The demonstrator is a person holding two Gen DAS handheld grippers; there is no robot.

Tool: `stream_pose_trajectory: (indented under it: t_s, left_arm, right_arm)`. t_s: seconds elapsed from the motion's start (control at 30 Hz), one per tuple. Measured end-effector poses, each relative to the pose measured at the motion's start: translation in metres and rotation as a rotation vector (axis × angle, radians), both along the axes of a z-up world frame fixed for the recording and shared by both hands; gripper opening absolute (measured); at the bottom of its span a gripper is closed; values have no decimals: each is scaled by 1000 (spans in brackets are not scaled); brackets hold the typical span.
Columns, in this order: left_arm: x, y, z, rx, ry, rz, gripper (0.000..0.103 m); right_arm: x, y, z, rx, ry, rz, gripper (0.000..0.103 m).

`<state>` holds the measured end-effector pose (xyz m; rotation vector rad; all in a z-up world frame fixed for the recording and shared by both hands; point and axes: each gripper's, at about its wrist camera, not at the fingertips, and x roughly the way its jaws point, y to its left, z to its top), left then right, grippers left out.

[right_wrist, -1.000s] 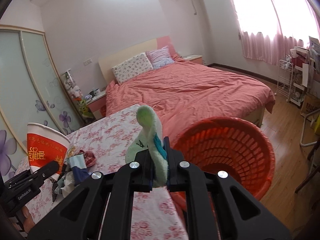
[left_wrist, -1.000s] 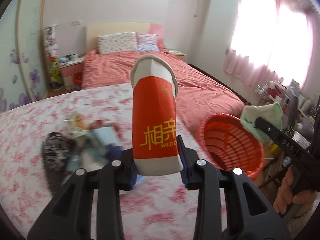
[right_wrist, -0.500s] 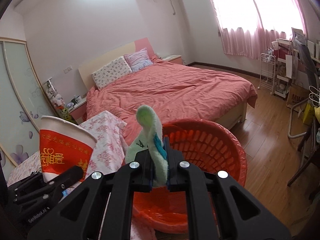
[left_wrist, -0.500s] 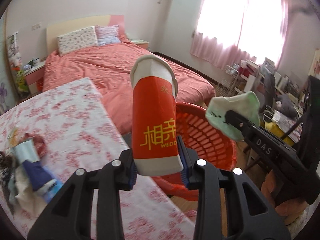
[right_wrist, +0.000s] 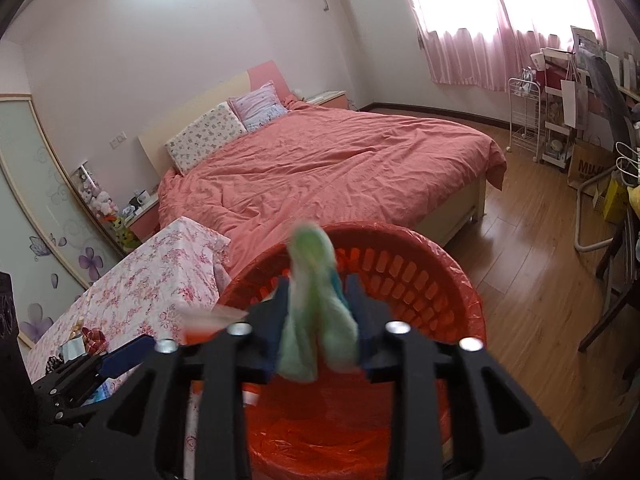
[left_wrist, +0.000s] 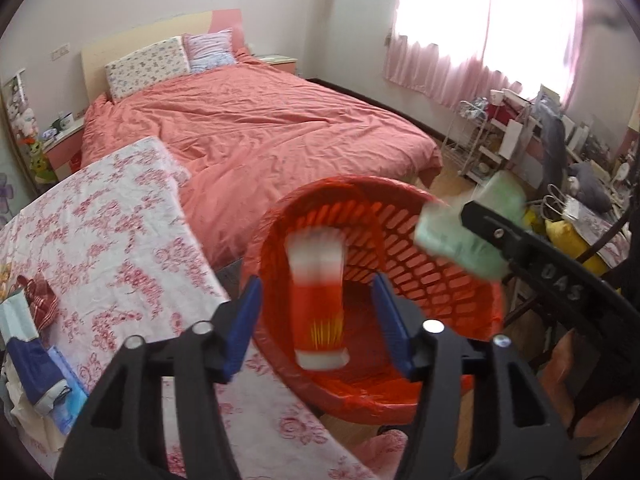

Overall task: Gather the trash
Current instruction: 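Drop the paper cup and green sock into the orange basket, opening both tools, then grasp the daisy-print cloth with the left tool while the right tool grasps the blue-white wrapper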

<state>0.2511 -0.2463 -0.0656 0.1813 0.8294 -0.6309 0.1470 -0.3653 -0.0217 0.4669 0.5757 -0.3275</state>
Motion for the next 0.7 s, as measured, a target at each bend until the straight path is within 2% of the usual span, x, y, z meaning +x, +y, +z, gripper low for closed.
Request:
stream_pose_trajectory:
  t_s: [0.03,0.17,0.37,0.7]
  left_arm:
    - [2,3,-1,3,2,9,60]
    - [7,20,-4,18,5,46,61]
    - [3,54,2,34,-27,120,69]
    - [-1,154,13,45,-62,298,69]
  right_arm:
    - [-1,1,0,-3,2,-3,49]
    - [-2,5,5,-20,13,-7,49]
    - [1,16,11,-53,22,17,49]
    - [13,79,16,-109,51,142,49]
